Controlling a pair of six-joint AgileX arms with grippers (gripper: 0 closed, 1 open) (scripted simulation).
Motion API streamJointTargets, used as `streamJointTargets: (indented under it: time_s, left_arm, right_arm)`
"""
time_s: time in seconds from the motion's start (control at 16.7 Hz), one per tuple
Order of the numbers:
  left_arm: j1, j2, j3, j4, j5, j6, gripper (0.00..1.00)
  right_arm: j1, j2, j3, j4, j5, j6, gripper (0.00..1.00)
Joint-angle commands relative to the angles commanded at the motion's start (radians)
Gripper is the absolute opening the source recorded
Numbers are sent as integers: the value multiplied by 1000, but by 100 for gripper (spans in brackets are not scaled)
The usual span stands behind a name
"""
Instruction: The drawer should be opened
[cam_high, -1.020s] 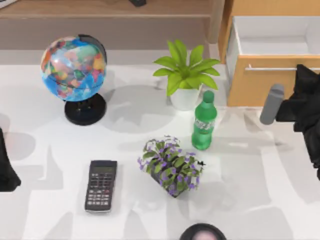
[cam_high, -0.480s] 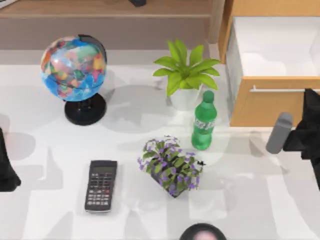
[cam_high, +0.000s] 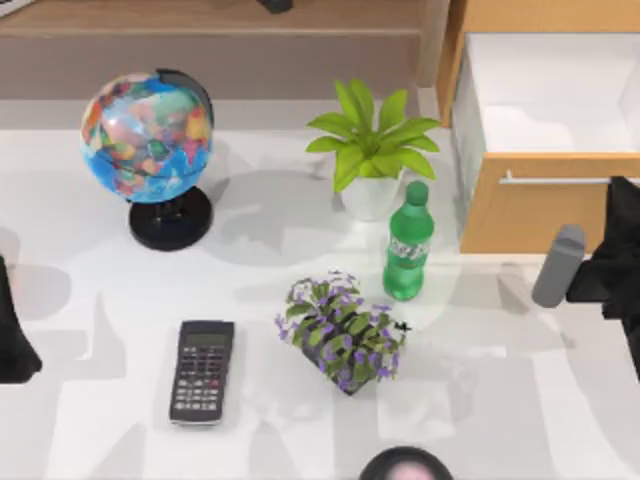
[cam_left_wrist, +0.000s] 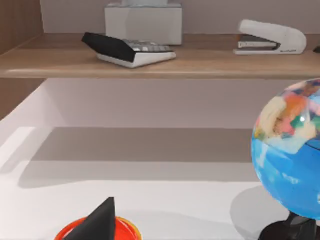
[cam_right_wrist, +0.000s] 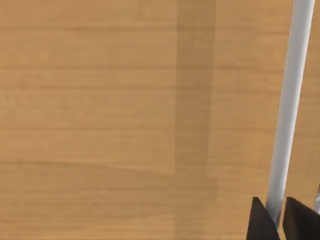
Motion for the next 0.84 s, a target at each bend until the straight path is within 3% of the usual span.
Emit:
streamJointTargets:
  time_s: [0.48, 0.84]
  left_arm:
    - [0, 0, 0, 0, 0, 0, 100]
    - [0, 0, 0, 0, 0, 0, 100]
  right_arm:
    - [0, 0, 0, 0, 0, 0, 98]
    - [0, 0, 0, 0, 0, 0, 100]
